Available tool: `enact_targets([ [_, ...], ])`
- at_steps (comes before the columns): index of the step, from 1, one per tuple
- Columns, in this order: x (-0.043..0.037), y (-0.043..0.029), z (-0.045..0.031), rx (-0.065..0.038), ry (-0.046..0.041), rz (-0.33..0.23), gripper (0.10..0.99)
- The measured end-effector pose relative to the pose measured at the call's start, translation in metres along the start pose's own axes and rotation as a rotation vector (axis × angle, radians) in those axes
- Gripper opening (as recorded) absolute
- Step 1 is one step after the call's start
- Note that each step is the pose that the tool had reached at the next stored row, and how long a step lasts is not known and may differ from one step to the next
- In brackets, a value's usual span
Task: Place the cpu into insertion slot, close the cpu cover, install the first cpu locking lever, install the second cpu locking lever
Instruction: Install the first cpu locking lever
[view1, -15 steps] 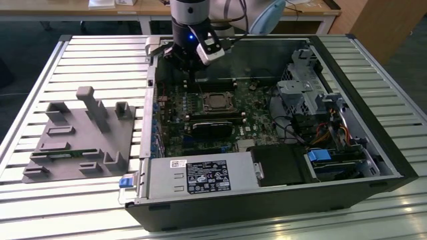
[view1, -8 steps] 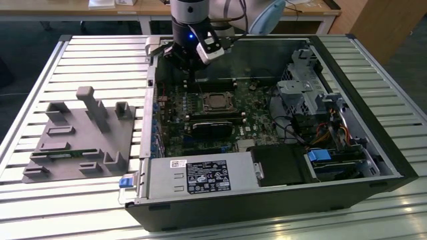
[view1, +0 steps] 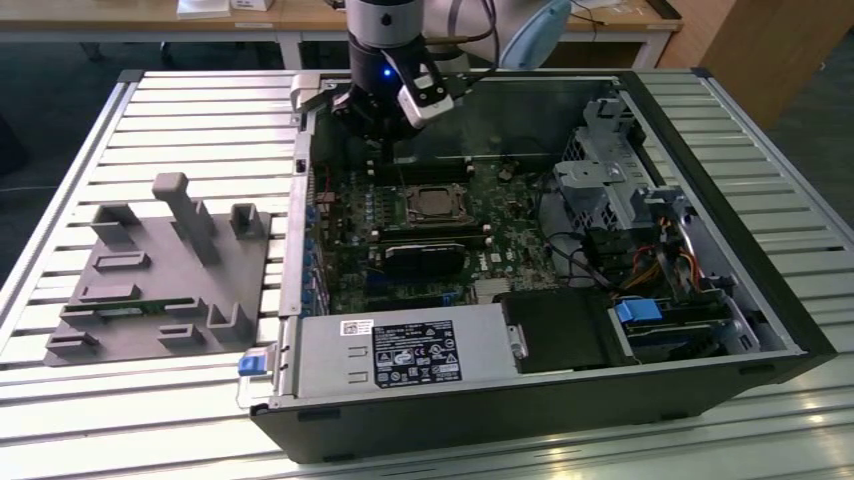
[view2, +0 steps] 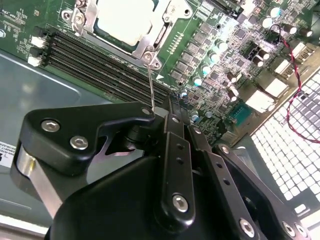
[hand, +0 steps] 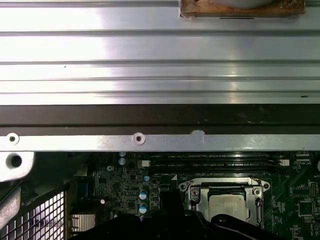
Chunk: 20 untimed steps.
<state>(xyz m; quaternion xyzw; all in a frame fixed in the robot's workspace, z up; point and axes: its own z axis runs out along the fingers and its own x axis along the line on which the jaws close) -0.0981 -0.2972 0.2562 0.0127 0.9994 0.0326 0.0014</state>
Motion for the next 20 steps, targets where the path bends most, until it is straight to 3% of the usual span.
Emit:
enact_targets([
  [11,-0.0017,0.0,0.0004,0.0,0.0001,0.0,0.106],
  [16,-0.0106,0.0002,0.0009,0.0,0.0002,0.0,0.106],
  [20,-0.0224,0.0005,0.0016,0.0,0.0013,0.0,0.106],
])
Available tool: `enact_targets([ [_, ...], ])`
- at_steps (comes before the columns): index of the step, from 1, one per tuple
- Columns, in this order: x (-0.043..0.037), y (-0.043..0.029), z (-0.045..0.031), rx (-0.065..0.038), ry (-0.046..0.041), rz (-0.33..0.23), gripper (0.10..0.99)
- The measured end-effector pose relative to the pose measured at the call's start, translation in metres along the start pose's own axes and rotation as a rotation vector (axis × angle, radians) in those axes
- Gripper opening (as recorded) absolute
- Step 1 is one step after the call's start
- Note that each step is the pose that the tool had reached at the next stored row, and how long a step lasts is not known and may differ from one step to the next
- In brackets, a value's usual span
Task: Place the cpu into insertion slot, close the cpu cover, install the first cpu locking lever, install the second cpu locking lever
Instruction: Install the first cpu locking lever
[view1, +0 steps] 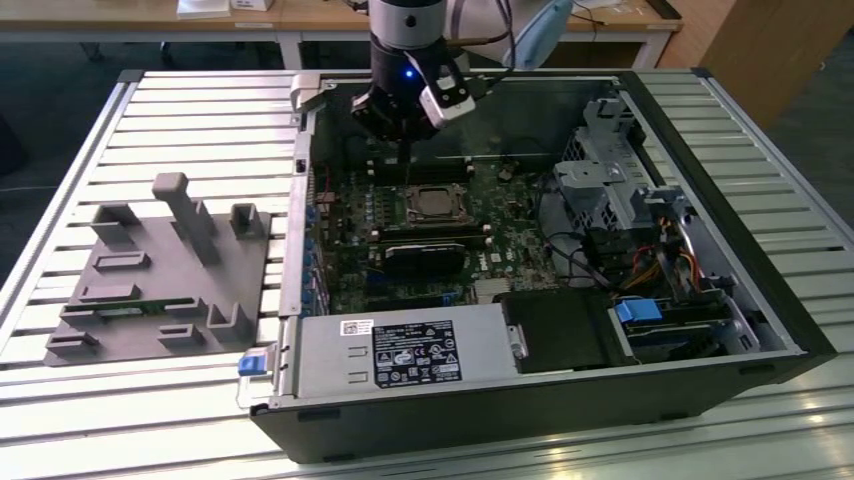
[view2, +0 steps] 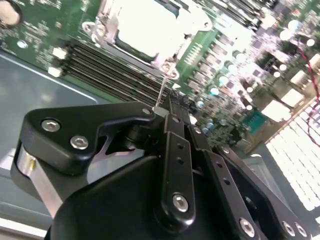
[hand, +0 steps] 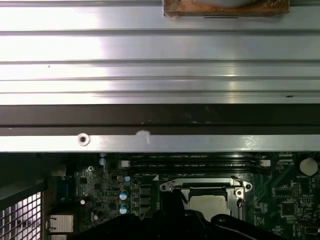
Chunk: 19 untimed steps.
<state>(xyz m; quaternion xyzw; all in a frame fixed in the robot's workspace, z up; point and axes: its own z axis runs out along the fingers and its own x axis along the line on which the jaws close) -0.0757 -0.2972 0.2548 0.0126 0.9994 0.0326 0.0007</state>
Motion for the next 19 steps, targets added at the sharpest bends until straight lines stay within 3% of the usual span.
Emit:
enact_targets([
  [2,-0.0036,0.0001,0.0002,0.0,0.0003,0.0,0.106],
  [11,-0.004,0.0001,0.0003,-0.002,0.0003,0.0,0.106],
  [12,-0.0041,0.0,0.0004,-0.008,0.0004,0.0,0.106],
  [14,-0.004,0.0001,0.0006,-0.04,0.0013,0.0,0.106],
  [15,-0.004,0.0,0.0006,-0.048,0.0015,0.0,0.106],
  [19,-0.004,0.0,0.0009,-0.048,0.0015,0.0,0.106],
])
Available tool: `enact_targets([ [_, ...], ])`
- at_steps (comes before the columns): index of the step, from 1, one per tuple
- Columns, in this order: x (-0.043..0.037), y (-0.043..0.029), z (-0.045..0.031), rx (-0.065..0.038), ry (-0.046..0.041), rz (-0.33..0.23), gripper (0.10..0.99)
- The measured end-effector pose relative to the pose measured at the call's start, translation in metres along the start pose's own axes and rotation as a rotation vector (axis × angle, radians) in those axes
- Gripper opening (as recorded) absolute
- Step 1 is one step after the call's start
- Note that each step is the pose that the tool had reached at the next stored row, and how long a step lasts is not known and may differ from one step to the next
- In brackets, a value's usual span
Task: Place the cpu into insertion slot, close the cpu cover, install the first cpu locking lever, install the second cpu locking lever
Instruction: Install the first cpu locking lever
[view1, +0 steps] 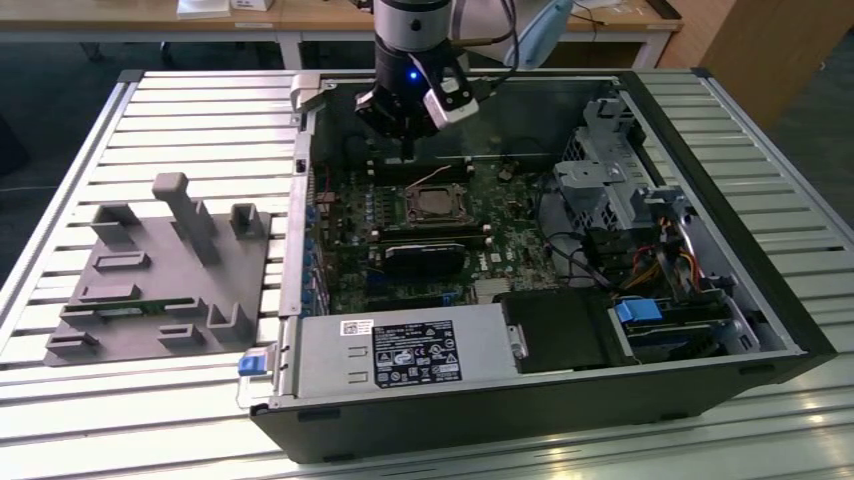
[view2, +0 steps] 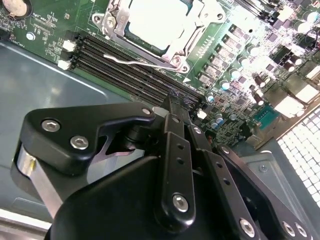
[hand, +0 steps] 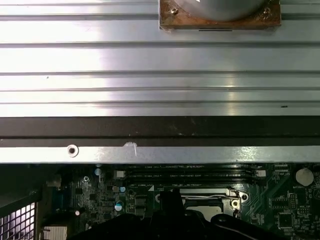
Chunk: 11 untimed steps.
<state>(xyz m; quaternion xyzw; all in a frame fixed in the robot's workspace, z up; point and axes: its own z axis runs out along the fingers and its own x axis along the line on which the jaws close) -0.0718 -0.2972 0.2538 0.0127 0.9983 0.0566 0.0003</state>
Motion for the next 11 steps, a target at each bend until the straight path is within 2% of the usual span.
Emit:
enact_targets([
  [9,-0.0002,-0.0001,0.0012,0.0,-0.0003,0.0,0.106],
  [10,-0.0023,-0.0011,0.0102,0.0,-0.0002,0.0,0.106],
  [11,-0.0024,-0.0011,0.0108,0.0,-0.0002,0.0,0.106],
])
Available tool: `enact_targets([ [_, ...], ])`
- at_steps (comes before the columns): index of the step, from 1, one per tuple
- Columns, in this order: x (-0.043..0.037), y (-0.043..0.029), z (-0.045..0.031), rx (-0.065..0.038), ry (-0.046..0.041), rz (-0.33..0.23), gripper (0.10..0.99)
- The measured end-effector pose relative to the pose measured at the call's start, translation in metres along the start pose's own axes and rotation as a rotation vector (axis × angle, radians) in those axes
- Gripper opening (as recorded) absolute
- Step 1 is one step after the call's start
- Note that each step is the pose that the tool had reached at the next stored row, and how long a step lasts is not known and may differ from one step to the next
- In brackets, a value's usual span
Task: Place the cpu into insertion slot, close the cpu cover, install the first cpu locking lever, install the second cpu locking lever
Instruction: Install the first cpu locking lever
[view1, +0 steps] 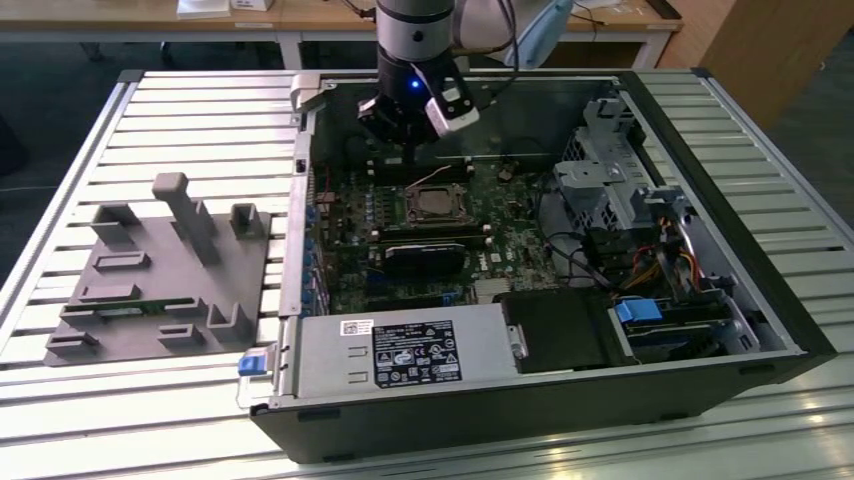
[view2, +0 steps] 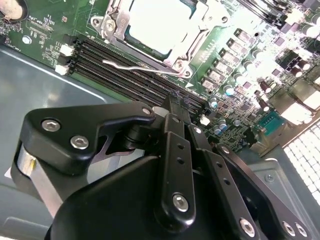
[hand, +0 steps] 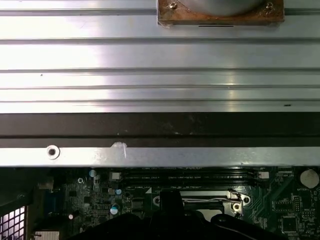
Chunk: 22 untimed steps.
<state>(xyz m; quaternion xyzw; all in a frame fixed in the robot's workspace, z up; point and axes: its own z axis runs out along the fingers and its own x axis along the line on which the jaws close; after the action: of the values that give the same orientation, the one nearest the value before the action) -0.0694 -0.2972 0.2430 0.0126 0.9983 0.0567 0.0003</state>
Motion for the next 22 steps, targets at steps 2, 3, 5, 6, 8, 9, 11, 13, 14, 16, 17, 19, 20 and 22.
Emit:
enact_targets([
  [2,-0.0003,-0.0001,0.0011,0.0,0.0,0.0,0.106],
  [3,-0.0004,-0.0002,0.0016,0.0,0.0,0.0,0.106],
  [5,-0.0004,-0.0002,0.0014,0.0,0.0001,0.0,0.106],
  [6,-0.0004,-0.0001,0.0011,0.0,0.0002,0.0,0.106],
  [8,-0.0004,-0.0001,0.0007,0.0,-0.0001,0.0,0.106],
  [9,-0.0004,0.0,0.0008,0.0,-0.0002,0.0,0.106],
  [11,-0.0004,0.0,0.0005,0.0,0.0,0.0,0.106],
  [13,-0.0004,0.0,0.0003,0.0,0.0,0.0,0.106],
  [14,-0.0004,0.0,0.0003,0.0,0.0,0.0,0.106],
  [16,-0.0004,0.0,0.0002,0.0,0.0,0.0,0.106],
  [17,-0.0004,0.0,0.0002,0.0,0.0,0.0,0.106],
  [19,-0.0004,0.0,0.0001,0.0,0.0001,0.0,0.106],
  [20,-0.0004,0.0,0.0001,0.0,0.0,0.0,0.106],
  [22,-0.0004,0.0,0.0001,0.0,0.0,0.0,0.106],
])
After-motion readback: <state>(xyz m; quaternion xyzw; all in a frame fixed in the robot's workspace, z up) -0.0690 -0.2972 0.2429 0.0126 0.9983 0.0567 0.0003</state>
